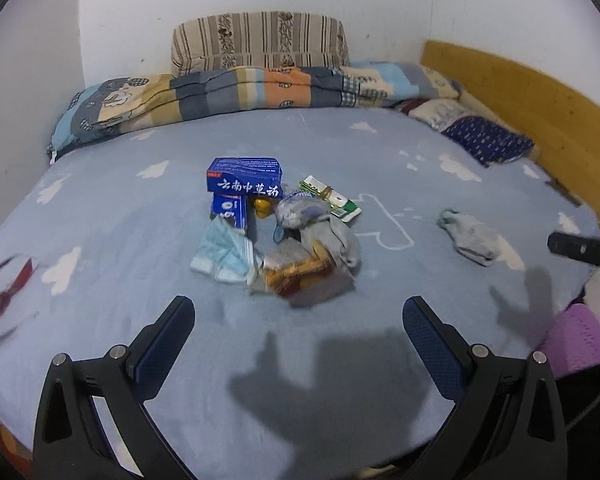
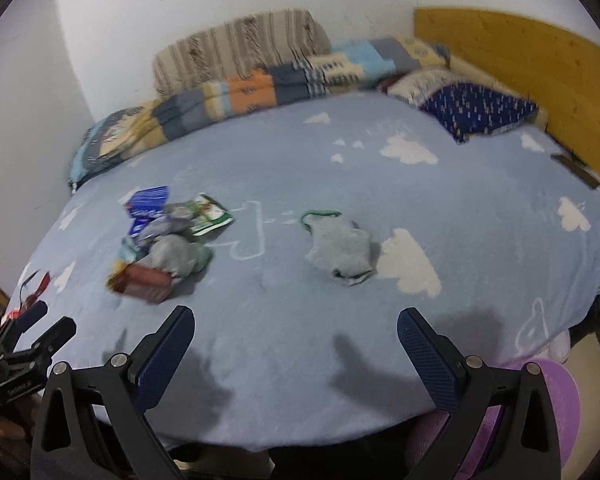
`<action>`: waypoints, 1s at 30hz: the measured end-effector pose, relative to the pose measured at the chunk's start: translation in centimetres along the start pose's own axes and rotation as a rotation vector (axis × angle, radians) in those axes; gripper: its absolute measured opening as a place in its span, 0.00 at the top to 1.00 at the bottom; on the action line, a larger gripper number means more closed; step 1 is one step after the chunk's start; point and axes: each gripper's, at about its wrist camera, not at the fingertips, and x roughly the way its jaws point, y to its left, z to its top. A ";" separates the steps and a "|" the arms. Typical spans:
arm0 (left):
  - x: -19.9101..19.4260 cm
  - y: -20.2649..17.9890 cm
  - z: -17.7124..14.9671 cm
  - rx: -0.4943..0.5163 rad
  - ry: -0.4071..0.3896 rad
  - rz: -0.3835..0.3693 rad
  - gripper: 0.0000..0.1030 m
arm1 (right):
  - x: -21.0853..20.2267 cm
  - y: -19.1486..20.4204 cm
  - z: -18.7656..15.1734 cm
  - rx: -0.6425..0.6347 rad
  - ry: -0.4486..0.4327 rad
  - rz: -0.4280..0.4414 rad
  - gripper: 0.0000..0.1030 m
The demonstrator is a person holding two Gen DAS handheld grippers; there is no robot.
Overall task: Collect trash
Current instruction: 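Grasp the grey glove with the right gripper while left gripper grasps gold wrapper, then carry the gold wrapper with the left gripper and drop it into the purple basket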
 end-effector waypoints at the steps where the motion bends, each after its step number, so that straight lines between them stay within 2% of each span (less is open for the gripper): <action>1: 0.8 -0.1 0.4 0.009 0.014 -0.010 0.00 | 0.9 -0.5 0.6 0.026 0.021 0.019 0.01; 3: 2.6 -0.4 1.1 0.030 0.037 -0.004 0.00 | 3.3 -1.6 2.1 0.059 0.069 0.045 0.01; 5: 4.1 -0.6 1.5 0.056 0.040 0.015 0.00 | 5.7 -2.2 3.5 0.026 0.093 -0.022 0.01; 8: 5.6 -0.9 1.7 0.081 0.041 0.025 0.00 | 9.4 -3.3 5.1 -0.004 0.139 -0.054 0.01; 10: 6.4 -1.1 1.7 0.096 0.049 0.016 0.07 | 11.4 -3.9 5.6 -0.005 0.169 -0.070 0.01; 11: 6.7 -1.1 1.7 0.097 0.056 0.017 0.17 | 12.8 -4.2 5.8 -0.006 0.186 -0.072 0.01; 12: 7.2 -0.9 1.6 0.093 0.072 0.020 0.35 | 13.7 -4.4 5.9 -0.005 0.204 -0.070 0.01; 13: 7.8 -0.5 1.5 0.079 0.097 0.016 0.44 | 14.9 -4.4 5.7 0.002 0.240 -0.074 0.05; 14: 8.1 -0.1 1.5 0.058 0.117 0.005 0.47 | 15.6 -4.4 5.5 0.010 0.256 -0.082 0.28; 16: 8.0 1.0 1.5 0.003 0.117 -0.024 0.47 | 16.6 -4.3 5.0 0.039 0.320 -0.067 0.66; 17: 7.8 1.4 1.5 -0.014 0.110 -0.038 0.49 | 16.4 -4.3 5.0 0.056 0.325 -0.056 0.66; 20: 7.2 2.3 1.5 -0.065 0.100 -0.070 0.51 | 14.4 -3.3 5.0 0.043 0.271 -0.054 0.73; 22: 6.7 2.7 1.5 -0.104 0.092 -0.106 0.51 | 12.5 -2.5 5.1 0.060 0.223 -0.040 0.74; 26: 5.2 3.2 1.7 -0.137 0.041 -0.141 0.52 | 9.2 0.7 4.6 0.086 0.119 0.033 0.75; 30: 3.6 3.9 2.1 -0.164 -0.016 -0.167 0.52 | 8.1 4.0 3.6 0.054 0.077 0.116 0.77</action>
